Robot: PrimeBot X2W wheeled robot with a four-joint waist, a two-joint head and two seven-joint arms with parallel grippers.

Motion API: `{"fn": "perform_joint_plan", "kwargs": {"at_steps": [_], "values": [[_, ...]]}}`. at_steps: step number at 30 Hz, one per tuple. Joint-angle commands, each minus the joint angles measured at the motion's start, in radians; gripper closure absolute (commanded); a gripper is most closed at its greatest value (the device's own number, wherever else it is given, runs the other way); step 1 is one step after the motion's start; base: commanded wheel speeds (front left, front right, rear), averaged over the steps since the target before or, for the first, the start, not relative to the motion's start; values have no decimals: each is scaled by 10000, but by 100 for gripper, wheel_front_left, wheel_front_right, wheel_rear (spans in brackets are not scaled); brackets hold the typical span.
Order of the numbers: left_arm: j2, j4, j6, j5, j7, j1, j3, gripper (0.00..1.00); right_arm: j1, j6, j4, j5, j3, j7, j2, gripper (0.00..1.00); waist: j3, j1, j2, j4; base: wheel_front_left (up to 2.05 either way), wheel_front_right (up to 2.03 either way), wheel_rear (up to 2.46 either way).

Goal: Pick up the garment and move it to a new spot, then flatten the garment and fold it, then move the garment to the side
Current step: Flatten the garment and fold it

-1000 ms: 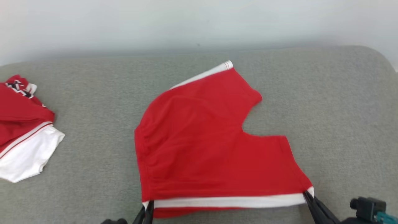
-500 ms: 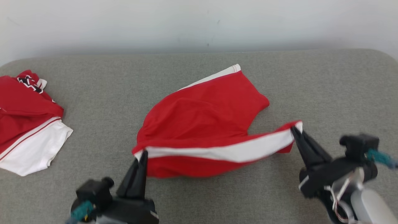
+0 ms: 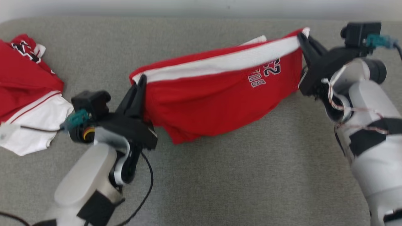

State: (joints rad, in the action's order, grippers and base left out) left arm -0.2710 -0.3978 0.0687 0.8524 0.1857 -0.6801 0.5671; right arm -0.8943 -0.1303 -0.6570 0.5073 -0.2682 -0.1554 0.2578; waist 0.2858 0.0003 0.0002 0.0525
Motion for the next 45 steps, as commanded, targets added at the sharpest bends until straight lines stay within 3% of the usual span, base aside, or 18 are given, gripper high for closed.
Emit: {"fn": "perform_joint_plan", "kwargs": {"at_steps": [1,8,13,14,15,16,17,18,25,34,45], "values": [[150,-596,-197,39,-91,-622,-15,100,-802,-12,-829,133,-82,84,-127,100,964,-3,-2,444,0,0,0],[779,-2453,-822,-176,117,-1995,229,100,-2610,-12,-3333,109,-586,685,-323,100,1575,-3,-2,735,0,0,0],[1096,-3197,-1094,-237,327,-2367,296,100,-3067,-12,-4025,140,-999,1265,-443,100,1632,-3,-2,845,0,0,0],[1164,-3361,-1142,-246,368,-2415,310,100,-3125,-12,-4158,186,-1092,1419,-453,89,1632,-3,-2,863,0,0,0],[1227,-3561,-1217,-245,384,-2456,352,100,-3155,-12,-4274,246,-1174,1535,-454,49,1630,-3,-2,874,0,0,0],[1258,-3692,-1291,-304,429,-2508,405,94,-3198,-12,-4409,293,-1249,1629,-459,0,1625,-3,-2,884,0,0,0],[1291,-3819,-1294,-333,487,-2576,405,18,-3256,-12,-4504,370,-1303,1742,-463,0,1617,-3,-2,894,0,0,0],[1325,-3931,-1343,-336,542,-2592,390,0,-3293,-12,-4564,417,-1378,1848,-474,0,1586,-3,-2,894,0,0,0],[1219,-3953,-1305,-720,784,-2014,60,0,-2838,-12,-4726,1060,-1905,2498,-387,0,919,-3,-2,766,0,0,0],[542,-20,270,-3100,798,827,-2059,0,-1663,-12,-4425,1812,-2600,3358,243,0,-166,-3,-2,616,0,0,0],[717,3315,1297,-4459,799,4312,-3615,0,45,-12,-4786,2837,-2779,3067,520,0,-878,-3,-2,747,0,0,0]]}}
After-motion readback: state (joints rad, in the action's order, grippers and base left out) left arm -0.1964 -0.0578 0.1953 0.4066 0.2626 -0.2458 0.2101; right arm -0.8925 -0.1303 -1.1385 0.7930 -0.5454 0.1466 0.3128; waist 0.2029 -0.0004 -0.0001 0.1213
